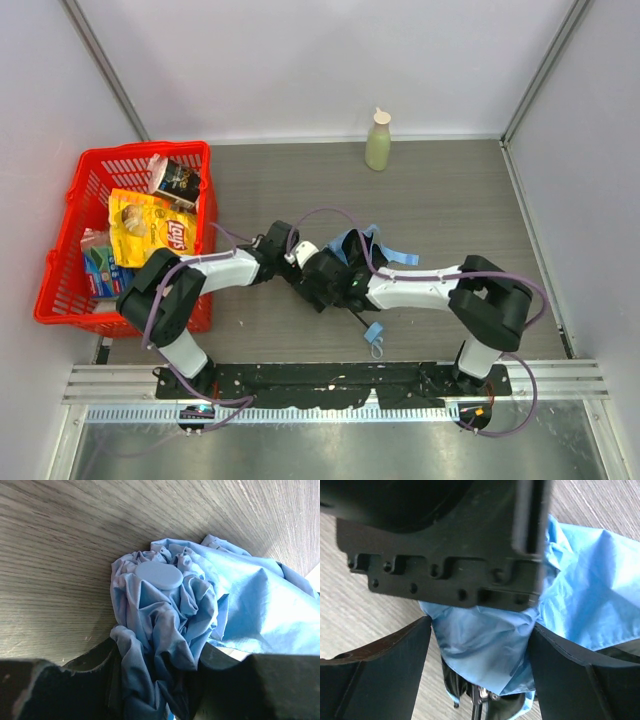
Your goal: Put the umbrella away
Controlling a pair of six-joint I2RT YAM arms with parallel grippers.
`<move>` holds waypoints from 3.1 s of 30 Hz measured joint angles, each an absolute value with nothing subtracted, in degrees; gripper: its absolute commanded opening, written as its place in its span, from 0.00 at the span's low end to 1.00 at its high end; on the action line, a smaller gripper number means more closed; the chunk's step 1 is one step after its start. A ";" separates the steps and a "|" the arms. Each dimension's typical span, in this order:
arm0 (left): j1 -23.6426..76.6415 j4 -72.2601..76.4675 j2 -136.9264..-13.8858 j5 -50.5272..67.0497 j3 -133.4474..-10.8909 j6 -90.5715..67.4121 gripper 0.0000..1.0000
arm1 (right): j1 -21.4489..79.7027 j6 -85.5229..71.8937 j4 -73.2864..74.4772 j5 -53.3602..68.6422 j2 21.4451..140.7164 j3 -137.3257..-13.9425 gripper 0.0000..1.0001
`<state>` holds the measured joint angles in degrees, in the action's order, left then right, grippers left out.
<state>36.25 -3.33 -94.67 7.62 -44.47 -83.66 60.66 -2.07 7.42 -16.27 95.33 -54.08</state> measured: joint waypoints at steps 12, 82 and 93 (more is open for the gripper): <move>35.94 -4.03 -94.24 6.68 -44.47 -83.83 0.05 | 64.01 -4.75 -1.19 -32.12 102.91 -52.62 0.01; 35.27 -12.36 -96.95 6.79 -50.87 -82.13 0.00 | 65.91 -3.88 -5.85 -40.80 104.60 -52.23 0.26; 35.66 -10.74 -92.29 3.22 -47.00 -82.06 0.81 | 62.92 -1.96 -14.92 -28.73 101.38 -46.41 0.01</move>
